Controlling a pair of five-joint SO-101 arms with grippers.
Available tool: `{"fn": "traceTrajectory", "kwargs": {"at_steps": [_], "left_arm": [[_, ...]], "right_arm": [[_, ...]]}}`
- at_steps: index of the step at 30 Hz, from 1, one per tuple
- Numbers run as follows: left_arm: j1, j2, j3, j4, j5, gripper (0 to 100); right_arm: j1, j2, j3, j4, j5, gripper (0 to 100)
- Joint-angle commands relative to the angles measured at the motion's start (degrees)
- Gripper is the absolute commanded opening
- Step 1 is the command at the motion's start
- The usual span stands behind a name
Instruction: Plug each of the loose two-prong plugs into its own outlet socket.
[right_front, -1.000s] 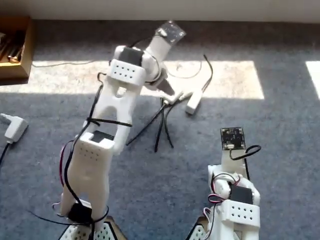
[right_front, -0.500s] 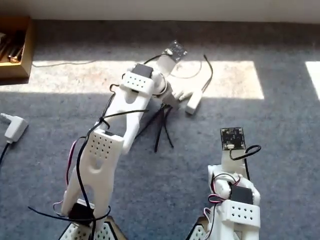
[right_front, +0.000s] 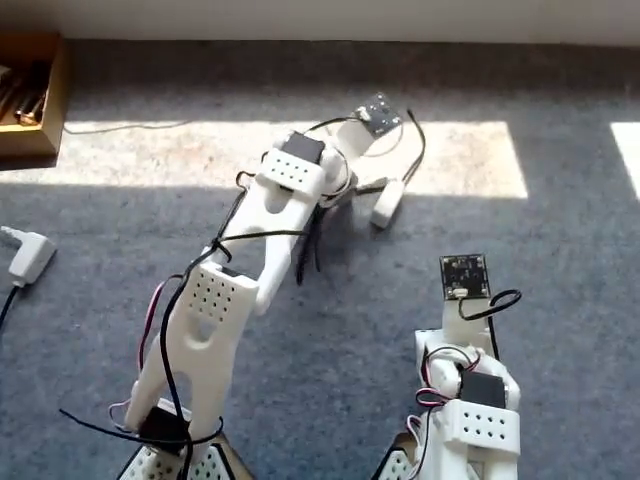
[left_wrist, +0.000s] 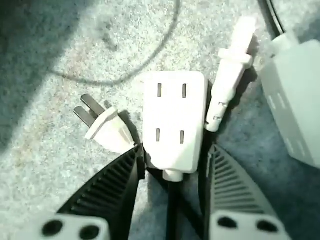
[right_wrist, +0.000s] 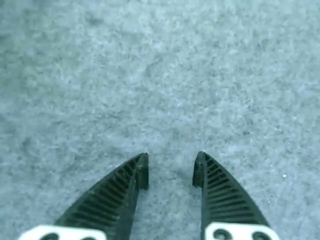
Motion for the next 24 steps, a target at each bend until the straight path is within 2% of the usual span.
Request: {"fn": "traceTrajectory", "kwargs": {"at_steps": [1, 6, 10, 13, 17, 21, 24], "left_arm": [[-0.9, -0.6, -4.2, 2.9, -0.4, 11], [-2.6, -1.1, -7.9, 7.5, -0.4, 7], [-6.7, -1.0, -17.6, 15.2, -0.4, 7], [-9.4, -1.0, -24.4, 22.7, -0.4, 7], [-11.0, -1.0, -32.2, 37.1, -3.3, 7], [-13.8, -4.1, -26.6, 37.6, -2.5, 7], [-12.6, -10.9, -12.3, 37.6, -7.7, 7]], "right_arm": [[-0.4, -0.7, -0.1, -0.9, -0.3, 15.9], [-0.4, -0.7, 0.0, -1.0, -0.3, 15.9], [-0.5, -0.7, 1.7, -3.0, -0.3, 15.9], [-0.5, -0.7, 2.4, -4.3, -0.3, 15.9], [-0.5, -0.7, 2.4, -4.4, -0.3, 15.9], [-0.5, -0.7, 2.5, -4.4, -0.3, 15.9], [-0.5, -0.7, 2.5, -4.5, -0.3, 15.9]]}}
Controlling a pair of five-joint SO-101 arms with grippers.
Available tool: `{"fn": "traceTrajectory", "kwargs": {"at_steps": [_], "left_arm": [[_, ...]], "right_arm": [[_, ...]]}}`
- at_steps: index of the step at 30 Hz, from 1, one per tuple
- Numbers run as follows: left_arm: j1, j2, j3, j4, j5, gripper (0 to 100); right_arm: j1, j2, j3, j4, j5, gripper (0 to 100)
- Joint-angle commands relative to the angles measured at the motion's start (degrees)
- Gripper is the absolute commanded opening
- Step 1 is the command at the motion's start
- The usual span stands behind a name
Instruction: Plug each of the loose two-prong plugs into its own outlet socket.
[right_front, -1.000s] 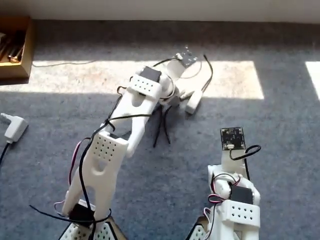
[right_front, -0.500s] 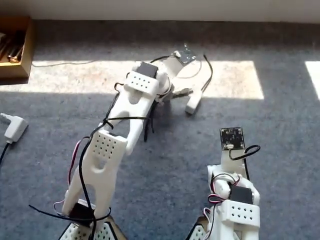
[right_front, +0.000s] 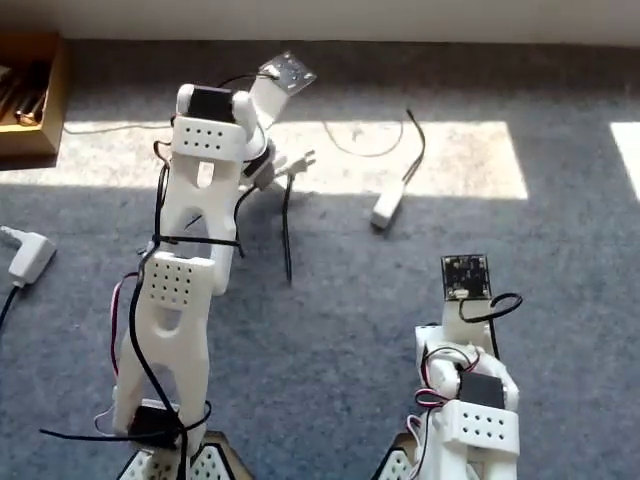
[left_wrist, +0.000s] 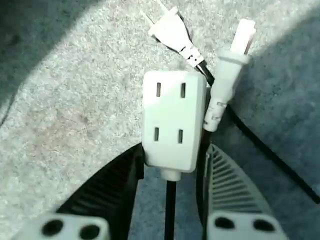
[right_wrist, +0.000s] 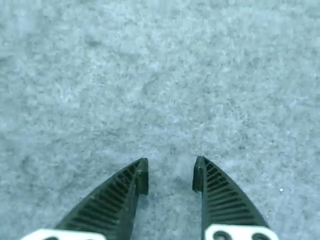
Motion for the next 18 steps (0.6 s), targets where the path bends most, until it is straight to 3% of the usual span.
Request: {"fn": "traceTrajectory", "kwargs": {"at_steps": [1, 5, 11, 18], "left_arm": [[1.2, -11.9, 15.9, 1.0, -5.9, 7], [7.5, -26.9, 38.5, 0.8, -11.8, 7], [19.4, -51.2, 69.9, -1.1, -14.4, 7], [25.1, -67.3, 109.8, -25.2, -15.6, 7]], "right_arm": [[-0.4, -0.7, 1.2, -1.1, -0.2, 15.9], [-0.4, -0.7, 1.2, -1.1, -0.2, 15.9], [-0.4, -0.7, 1.2, -1.1, -0.2, 15.9], [-0.4, -0.7, 1.2, -1.1, -0.2, 15.9]]}}
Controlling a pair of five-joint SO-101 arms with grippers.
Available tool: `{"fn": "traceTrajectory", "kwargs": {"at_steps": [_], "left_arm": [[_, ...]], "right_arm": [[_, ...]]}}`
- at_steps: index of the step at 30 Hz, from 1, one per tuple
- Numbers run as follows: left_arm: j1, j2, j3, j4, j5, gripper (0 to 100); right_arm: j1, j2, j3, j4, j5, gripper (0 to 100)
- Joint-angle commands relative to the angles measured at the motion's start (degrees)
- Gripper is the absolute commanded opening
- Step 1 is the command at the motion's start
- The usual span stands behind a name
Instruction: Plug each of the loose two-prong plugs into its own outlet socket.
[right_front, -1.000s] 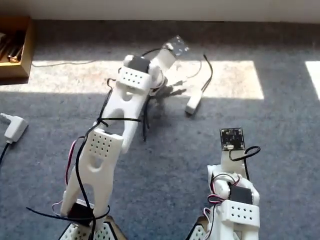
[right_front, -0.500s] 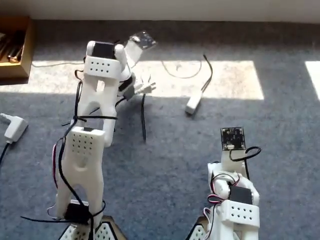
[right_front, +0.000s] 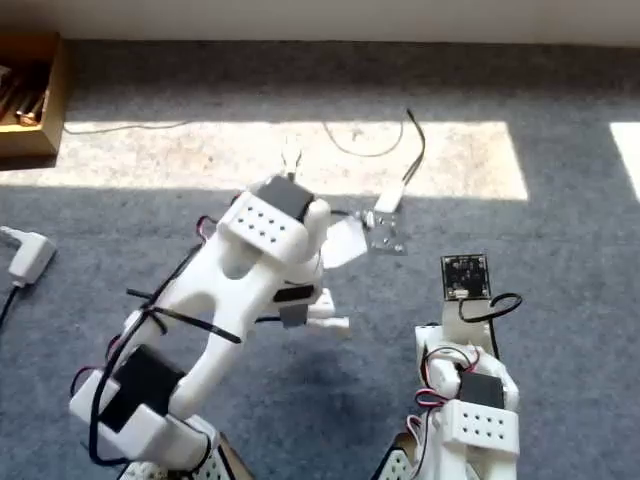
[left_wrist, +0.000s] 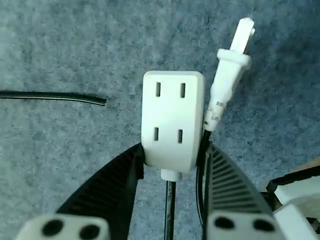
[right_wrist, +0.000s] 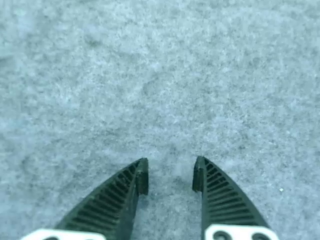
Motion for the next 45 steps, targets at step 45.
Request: {"fn": "traceTrajectory", "kwargs": {"at_steps": [45], "left_arm": [[1.1, -8.4, 24.9, -23.0, 5.0, 38]], "right_arm": [[-2.7, -0.7, 1.2, -1.0, -0.2, 15.9]]}}
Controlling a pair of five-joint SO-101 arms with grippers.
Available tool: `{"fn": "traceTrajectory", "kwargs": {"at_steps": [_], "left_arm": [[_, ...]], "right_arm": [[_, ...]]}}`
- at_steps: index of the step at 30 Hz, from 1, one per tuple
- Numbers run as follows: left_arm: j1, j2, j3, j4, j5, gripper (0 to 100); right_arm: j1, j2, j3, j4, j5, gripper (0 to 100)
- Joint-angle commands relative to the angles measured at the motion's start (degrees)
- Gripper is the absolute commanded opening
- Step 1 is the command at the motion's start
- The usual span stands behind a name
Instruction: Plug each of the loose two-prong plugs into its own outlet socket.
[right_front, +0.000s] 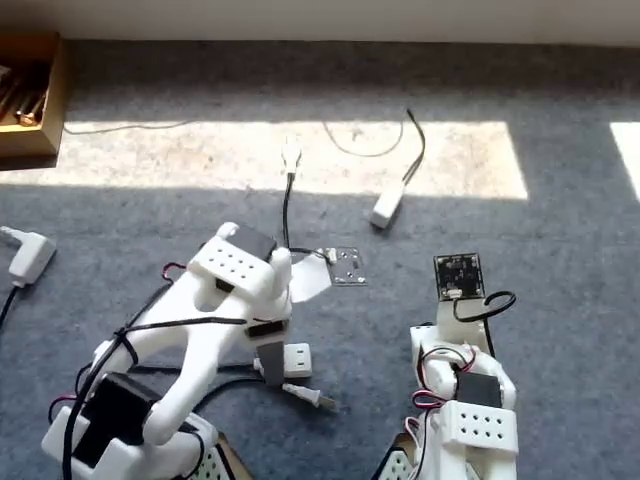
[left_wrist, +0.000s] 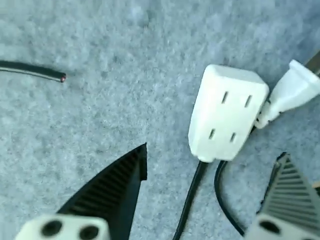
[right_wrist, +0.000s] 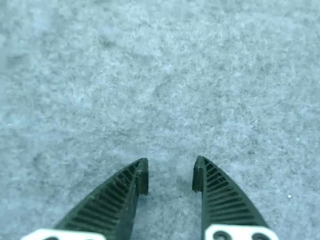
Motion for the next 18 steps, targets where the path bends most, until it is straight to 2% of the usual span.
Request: {"fn": "traceTrajectory", "kwargs": {"at_steps": [1, 3, 6, 10, 15, 18], "left_arm": [[5.6, -0.4, 2.8, -7.4, 4.0, 38], [8.0, -0.3, 4.3, -9.7, 4.2, 38], [8.1, -0.3, 4.6, -10.9, 4.0, 38], [4.2, -0.2, 5.1, -10.9, 0.1, 38], [-0.3, -0.2, 5.8, -11.1, -4.0, 30], [-2.5, -0.2, 5.5, -11.1, -6.2, 30]], "right_arm": [[-0.6, -0.7, 1.2, -1.0, -0.2, 15.9], [-0.6, -0.7, 1.2, -0.9, -0.2, 15.9], [-0.6, -0.7, 1.2, -0.9, -0.2, 15.9], [-0.4, -0.7, 1.2, -0.8, -0.2, 15.9], [-0.4, -0.7, 1.2, -0.8, 1.8, 15.9], [-0.4, -0.7, 1.2, -0.8, 1.8, 15.9]]}}
